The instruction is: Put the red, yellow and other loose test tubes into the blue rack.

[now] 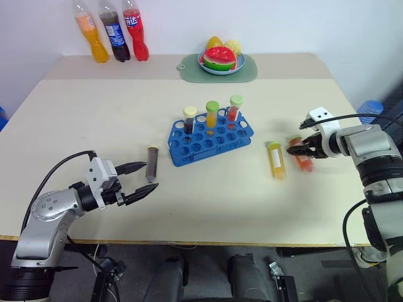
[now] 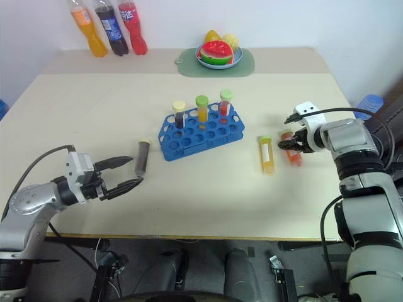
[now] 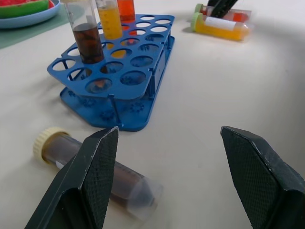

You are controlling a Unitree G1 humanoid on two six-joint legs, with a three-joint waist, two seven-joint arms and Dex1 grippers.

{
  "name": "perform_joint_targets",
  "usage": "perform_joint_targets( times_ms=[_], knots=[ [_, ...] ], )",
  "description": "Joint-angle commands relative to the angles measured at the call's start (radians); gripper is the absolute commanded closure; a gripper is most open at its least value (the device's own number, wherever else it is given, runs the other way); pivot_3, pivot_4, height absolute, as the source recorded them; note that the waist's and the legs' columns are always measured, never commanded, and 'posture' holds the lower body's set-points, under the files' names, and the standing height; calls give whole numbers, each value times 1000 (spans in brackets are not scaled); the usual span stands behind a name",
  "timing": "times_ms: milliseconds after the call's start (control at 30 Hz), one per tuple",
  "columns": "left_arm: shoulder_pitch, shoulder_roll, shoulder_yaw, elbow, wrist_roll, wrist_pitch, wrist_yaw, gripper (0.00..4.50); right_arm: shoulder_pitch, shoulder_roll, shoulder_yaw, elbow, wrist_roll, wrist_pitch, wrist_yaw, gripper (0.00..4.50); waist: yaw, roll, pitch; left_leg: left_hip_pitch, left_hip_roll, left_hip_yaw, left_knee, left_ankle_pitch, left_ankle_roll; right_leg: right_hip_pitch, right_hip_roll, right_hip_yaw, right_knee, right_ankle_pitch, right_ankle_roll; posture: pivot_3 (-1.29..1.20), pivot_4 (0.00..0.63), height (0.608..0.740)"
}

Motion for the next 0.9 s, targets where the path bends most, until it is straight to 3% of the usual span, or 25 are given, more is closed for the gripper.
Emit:
perform_joint_targets(
  times_ms=[33,100,333,533,600,700,833,900],
  knots=[
    [3,4,24,-38,-16,-1,9,940,-36,-1,16,45,-51,-63,45,3341,0,0,0,0,0,0,0,0,0,0,0,0,0,0,0,0,150,740],
    [5,3,22,-39,-15,-1,13,940,-46,-5,17,62,-75,-101,57,3717,1,0,0,0,0,0,0,0,0,0,0,0,0,0,0,0,150,740],
    [8,-6,16,-40,-15,-4,27,940,-11,-53,-53,53,-86,-297,50,3717,2,0,0,0,0,0,0,0,0,0,0,0,0,0,0,0,150,740],
    [10,-13,21,-36,-14,-9,35,940,132,-27,-330,-254,192,-418,167,3717,-1,1,0,-5,0,0,0,0,0,-6,0,0,1,0,0,0,150,740],
    [6,-17,20,-33,-13,-11,39,940,202,29,-427,-404,330,-396,191,3717,-3,1,0,-5,0,0,0,0,-1,-6,1,0,2,0,0,0,150,740],
    [2,-20,20,-27,-13,-14,41,940,281,148,-505,-564,429,-399,108,3717,-3,1,0,-4,1,-1,1,0,-1,-5,1,0,3,0,0,0,150,740],
    [-9,-29,25,-17,-20,-13,49,940,346,358,-522,-643,441,-526,-48,3717,2,0,0,-4,0,-2,2,1,-1,-5,1,0,4,0,0,0,150,740],
    [-17,-37,21,-11,-20,-12,53,940,358,446,-491,-608,375,-651,-116,3717,2,0,0,-4,0,-2,2,1,-1,-6,0,0,5,0,0,0,150,740]
  ],
)
